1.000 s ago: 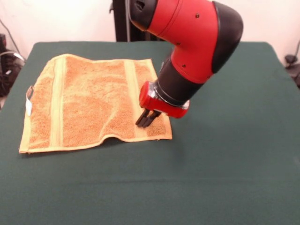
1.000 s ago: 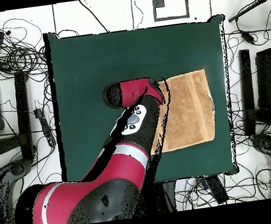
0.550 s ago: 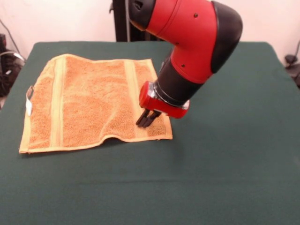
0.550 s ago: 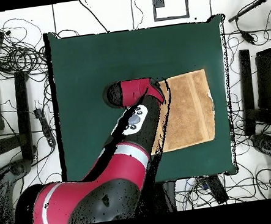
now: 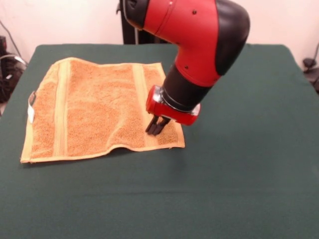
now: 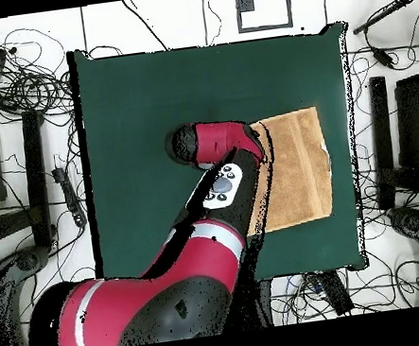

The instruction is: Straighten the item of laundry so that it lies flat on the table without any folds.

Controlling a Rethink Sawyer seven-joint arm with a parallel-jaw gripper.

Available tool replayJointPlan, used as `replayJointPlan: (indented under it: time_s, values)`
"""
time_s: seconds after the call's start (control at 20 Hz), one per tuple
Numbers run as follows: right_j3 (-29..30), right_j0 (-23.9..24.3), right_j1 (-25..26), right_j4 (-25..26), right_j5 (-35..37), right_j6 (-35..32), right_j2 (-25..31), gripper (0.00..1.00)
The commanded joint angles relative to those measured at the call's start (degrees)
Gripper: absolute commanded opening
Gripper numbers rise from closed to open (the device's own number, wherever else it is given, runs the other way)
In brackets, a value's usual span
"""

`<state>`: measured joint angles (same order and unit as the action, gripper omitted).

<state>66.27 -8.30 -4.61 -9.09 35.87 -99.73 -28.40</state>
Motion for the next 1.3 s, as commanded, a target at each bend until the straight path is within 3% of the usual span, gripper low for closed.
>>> replayJointPlan:
  time_s: [0.05,0.3,1.05,1.3]
  values:
    - [1.2,-6.6,11.3,-14.1,-12.5,-16.3,30.4,0.0]
    - [3.1,-6.1,10.3,-14.1,-15.9,-15.1,31.6,0.0]
    - [2.1,-9.2,10.0,-20.1,-9.6,-17.4,27.6,0.0]
    - [2.2,-10.0,10.7,-20.9,-12.0,-16.0,26.7,0.0]
